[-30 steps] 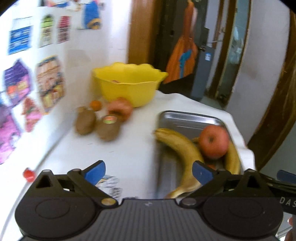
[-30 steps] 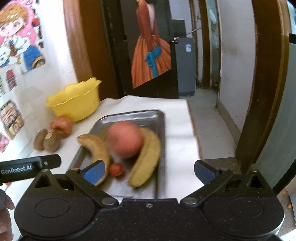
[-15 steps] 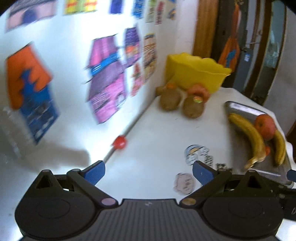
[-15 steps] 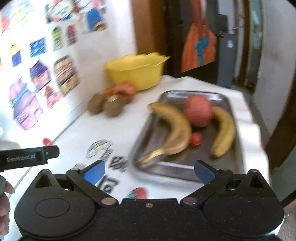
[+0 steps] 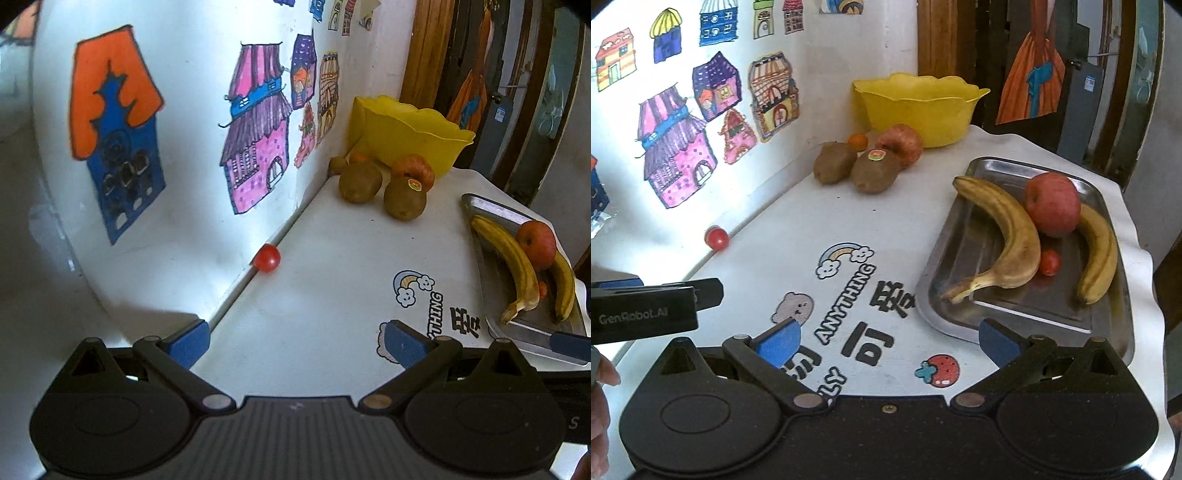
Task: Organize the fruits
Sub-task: 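Move the left tool toward the red cherry tomato while the right tool approaches a brown kiwi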
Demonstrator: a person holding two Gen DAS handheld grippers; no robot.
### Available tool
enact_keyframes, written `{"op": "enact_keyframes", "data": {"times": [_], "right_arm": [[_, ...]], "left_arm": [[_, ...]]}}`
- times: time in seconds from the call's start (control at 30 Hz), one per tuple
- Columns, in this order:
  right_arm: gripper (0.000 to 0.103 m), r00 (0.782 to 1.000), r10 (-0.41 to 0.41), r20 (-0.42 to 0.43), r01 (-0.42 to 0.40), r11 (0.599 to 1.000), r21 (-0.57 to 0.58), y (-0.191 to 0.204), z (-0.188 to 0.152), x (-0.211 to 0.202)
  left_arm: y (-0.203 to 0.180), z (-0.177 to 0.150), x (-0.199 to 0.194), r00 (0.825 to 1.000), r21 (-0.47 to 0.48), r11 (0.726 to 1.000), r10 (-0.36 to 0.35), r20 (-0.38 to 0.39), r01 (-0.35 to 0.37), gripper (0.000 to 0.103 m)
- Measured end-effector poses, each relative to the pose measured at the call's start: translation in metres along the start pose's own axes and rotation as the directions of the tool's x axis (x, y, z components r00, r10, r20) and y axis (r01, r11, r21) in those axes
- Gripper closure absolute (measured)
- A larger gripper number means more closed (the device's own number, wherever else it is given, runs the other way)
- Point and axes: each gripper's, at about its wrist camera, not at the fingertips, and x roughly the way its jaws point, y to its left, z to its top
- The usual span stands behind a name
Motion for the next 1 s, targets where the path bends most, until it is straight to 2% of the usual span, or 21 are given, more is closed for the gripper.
{"op": "enact_keyframes", "data": {"times": [0.27, 0.47, 0.6, 0.77, 1.0], "right_arm": [[0.001, 0.999, -0.038, 0.025, 0.038, 0.999, -0.01, -0.026, 0.017, 0.012], [0.001, 1.0, 0.009, 0.022, -0.009, 0.999, -0.04, -0.038, 0.034, 0.036], [0.001, 0.997, 0.078, 0.017, -0.076, 0.995, -0.062, -0.04, 0.048, 0.054], [0.001, 0.969, 0.246, -0.004, -0.246, 0.969, -0.03, -0.05, 0.077, 0.087], [0.001, 0.947, 0.321, -0.013, -0.322, 0.947, -0.003, -0.055, 0.111, 0.125]], "left_arm": [[-0.016, 0.012, 0.028, 1.0, 0.013, 1.0, -0.006, 0.004, 0.006, 0.001], [-0.024, 0.02, 0.056, 0.999, -0.008, 0.999, 0.037, 0.002, -0.037, 0.001], [-0.029, 0.023, 0.071, 0.997, -0.055, 0.995, 0.081, -0.011, -0.082, 0.001], [-0.032, 0.022, 0.081, 0.995, -0.106, 0.99, 0.099, 0.019, -0.096, 0.001], [-0.031, 0.028, 0.09, 0.983, -0.177, 0.969, 0.181, 0.037, -0.171, 0.001]]}}
